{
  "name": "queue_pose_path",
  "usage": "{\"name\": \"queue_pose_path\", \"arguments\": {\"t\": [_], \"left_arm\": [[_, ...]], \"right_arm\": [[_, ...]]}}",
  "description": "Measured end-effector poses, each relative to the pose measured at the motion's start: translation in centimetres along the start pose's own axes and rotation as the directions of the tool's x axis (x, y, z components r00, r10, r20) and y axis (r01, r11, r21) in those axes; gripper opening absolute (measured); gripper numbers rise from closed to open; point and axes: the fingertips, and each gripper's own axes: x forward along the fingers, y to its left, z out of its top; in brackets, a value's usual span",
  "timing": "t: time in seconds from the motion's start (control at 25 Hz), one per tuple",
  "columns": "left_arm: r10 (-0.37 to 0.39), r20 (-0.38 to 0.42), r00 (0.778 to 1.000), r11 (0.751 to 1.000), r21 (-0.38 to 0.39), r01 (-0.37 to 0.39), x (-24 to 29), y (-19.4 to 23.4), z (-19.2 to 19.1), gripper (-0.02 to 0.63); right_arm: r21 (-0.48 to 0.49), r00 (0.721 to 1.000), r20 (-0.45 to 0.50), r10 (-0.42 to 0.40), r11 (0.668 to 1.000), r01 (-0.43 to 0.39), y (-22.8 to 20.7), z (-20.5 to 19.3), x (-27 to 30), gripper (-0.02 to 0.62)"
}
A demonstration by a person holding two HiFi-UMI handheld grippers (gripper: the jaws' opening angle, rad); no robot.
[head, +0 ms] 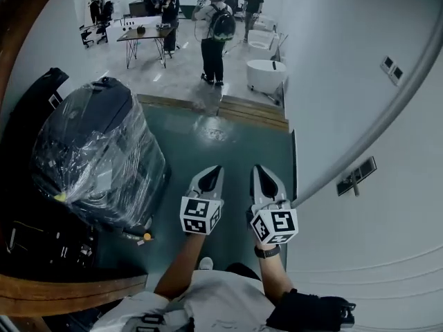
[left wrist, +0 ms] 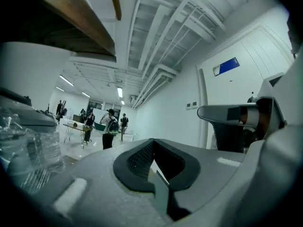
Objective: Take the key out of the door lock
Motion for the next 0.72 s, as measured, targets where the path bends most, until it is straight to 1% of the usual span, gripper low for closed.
{"name": "queue_pose_path", "arguments": {"t": [0.04, 0.12, 0.24, 0.36, 0.44, 0.52, 0.6, 0.72], "left_arm": [[-0.02, -0.007, 1.0, 1.0, -0.008, 0.02, 1.0, 0.3, -0.7, -0.001], [-0.071, 0.007, 0.997, 0.997, -0.004, 0.071, 2.8, 0.0, -1.2, -0.002], [-0.111, 0.032, 0.993, 0.994, -0.011, 0.111, 6.1, -0.3, -1.1, -0.002], [-0.113, 0.036, 0.993, 0.994, -0.003, 0.113, 10.1, 0.3, -1.5, -0.002], [-0.109, 0.024, 0.994, 0.994, 0.011, 0.109, 13.2, 1.0, -2.0, -0.002], [-0.127, 0.001, 0.992, 0.992, 0.026, 0.127, 17.0, 1.0, -2.2, -0.002], [-0.169, 0.005, 0.986, 0.985, 0.04, 0.169, 21.1, 0.3, -1.2, -0.001], [-0.222, 0.067, 0.973, 0.973, 0.07, 0.218, 27.6, -0.9, 1.9, 0.0]], "right_arm": [[-0.003, 1.0, -0.027, -0.003, 1.0, 0.002, -0.4, -0.9, 0.8, 0.0], [0.002, 0.996, -0.091, -0.024, 1.0, 0.024, -1.9, -2.7, 2.1, 0.0], [0.005, 0.99, -0.127, -0.064, 0.998, 0.065, -4.8, -4.1, 4.1, 0.0], [0.0, 0.984, -0.092, -0.15, 0.989, 0.151, -8.7, -4.7, 6.0, 0.0], [0.026, 0.977, -0.066, -0.201, 0.979, 0.203, -11.9, -5.2, 7.8, 0.0], [0.067, 0.971, -0.067, -0.229, 0.97, 0.233, -15.5, -5.7, 10.2, 0.0], [0.087, 0.967, -0.058, -0.249, 0.963, 0.254, -19.4, -5.3, 12.7, 0.0], [0.05, 0.962, 0.019, -0.271, 0.962, 0.27, -24.7, -2.7, 15.9, 0.0]]}}
